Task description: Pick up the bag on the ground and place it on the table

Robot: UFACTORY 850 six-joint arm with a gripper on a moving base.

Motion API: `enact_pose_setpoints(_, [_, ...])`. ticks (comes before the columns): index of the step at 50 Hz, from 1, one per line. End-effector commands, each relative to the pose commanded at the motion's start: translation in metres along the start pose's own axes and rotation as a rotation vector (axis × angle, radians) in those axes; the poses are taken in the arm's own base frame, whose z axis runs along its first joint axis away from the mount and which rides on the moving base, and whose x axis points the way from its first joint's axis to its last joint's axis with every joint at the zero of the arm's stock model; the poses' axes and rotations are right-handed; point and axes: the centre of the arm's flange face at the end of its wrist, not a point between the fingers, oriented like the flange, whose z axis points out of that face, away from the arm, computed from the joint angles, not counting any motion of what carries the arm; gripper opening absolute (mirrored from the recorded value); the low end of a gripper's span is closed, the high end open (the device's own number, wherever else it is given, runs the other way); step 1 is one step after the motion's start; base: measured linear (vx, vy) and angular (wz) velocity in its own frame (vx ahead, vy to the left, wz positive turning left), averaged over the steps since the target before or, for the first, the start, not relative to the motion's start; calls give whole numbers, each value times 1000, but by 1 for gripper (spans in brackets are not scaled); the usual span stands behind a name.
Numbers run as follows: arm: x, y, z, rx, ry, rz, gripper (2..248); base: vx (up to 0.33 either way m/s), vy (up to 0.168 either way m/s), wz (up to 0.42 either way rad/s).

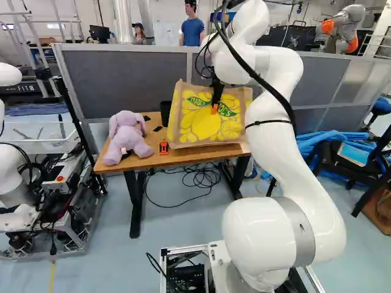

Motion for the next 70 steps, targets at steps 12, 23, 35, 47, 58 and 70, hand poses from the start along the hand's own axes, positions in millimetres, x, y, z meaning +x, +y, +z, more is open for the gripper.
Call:
enact_pose_setpoints(12, [0,0,0,0,0,0,115,0,0,0])
enact_pose_setpoints(23, [0,0,0,0,0,0,189,0,0,0])
enact_pose_setpoints(35, [-2,4,-6,9,3,-1,247,0,0,0])
enact_pose_setpoints(47, [-7,17,-22,37,11,-3,247,0,0,0])
enact_pose_setpoints(58, [-12,29,-38,65,19,-6,247,0,0,0])
enact_pose_setpoints(70, [-17,42,-55,96,28,-9,247,0,0,0])
